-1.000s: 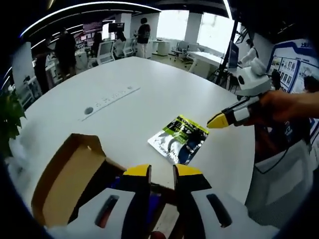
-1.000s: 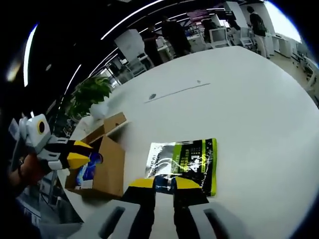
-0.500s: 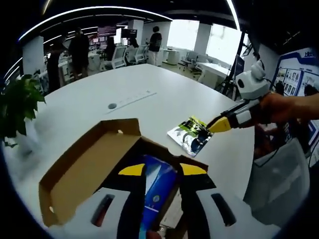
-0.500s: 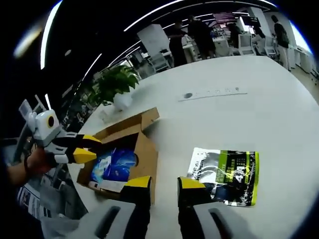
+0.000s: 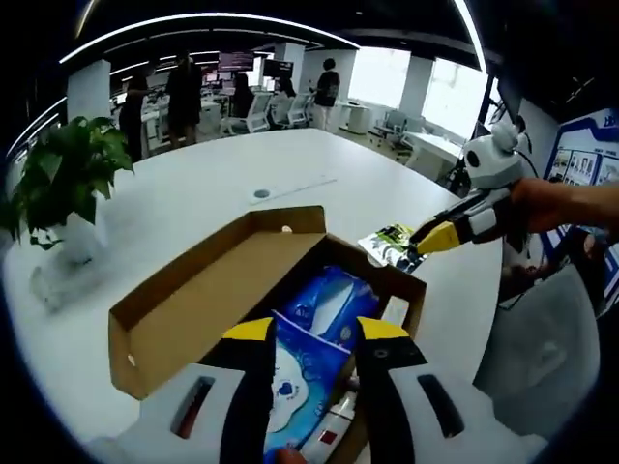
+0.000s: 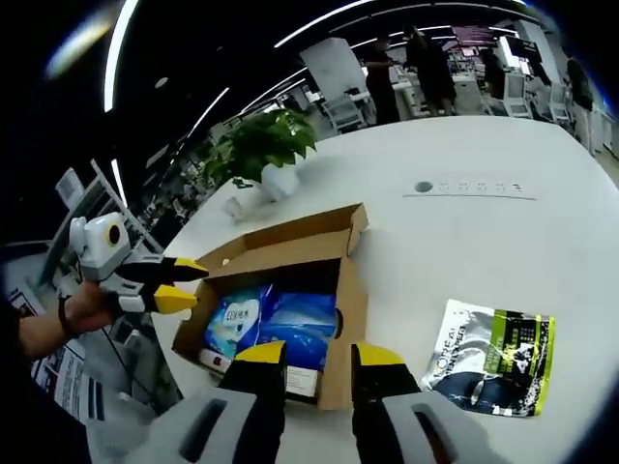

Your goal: Operate the shoe box by opening the lid, removing the specified soft item, and placing it in the target area until the item is outside and the box remains undamaged.

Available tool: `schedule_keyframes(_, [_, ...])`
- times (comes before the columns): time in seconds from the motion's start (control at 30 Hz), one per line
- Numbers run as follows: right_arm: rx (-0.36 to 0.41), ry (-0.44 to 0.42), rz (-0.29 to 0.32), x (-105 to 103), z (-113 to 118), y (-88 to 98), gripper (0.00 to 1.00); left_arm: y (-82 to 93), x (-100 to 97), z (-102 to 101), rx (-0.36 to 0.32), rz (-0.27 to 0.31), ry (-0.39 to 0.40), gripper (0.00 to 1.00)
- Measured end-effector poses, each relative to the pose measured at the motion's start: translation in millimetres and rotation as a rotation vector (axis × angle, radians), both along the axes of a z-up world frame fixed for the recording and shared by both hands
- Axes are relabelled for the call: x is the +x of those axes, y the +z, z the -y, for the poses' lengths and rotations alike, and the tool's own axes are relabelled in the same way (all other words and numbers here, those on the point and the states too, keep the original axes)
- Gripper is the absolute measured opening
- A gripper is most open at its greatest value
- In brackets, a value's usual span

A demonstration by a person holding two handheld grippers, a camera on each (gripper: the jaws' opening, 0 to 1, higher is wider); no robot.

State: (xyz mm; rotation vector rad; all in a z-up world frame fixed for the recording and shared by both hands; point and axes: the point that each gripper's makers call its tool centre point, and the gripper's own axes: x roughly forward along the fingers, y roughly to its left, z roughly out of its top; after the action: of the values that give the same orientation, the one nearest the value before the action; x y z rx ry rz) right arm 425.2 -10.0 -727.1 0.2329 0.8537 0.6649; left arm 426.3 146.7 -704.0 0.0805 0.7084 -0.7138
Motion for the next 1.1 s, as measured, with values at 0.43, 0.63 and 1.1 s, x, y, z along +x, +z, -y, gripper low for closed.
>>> schedule_keyframes(0.43, [0.009,0.072,-0.01,-6.9,-47.2,-1.2,0.23,1.3,-17.4,-55.0,-0.009,-0.002,0.08,0.36])
schedule_keyframes(0.63, [0.008,0.1,-0.019,-11.1,-65.3,-3.3,0.23,-0.2,-25.5,-74.4,-0.011,-0.007,0.11,0.37])
schedule_keyframes(1.1, [0.004,0.137,-0.029,-16.6,-89.5,-8.1,0.23,-2.2,-40.5,-102.9,-0.024,-0.014,0.163,0.38])
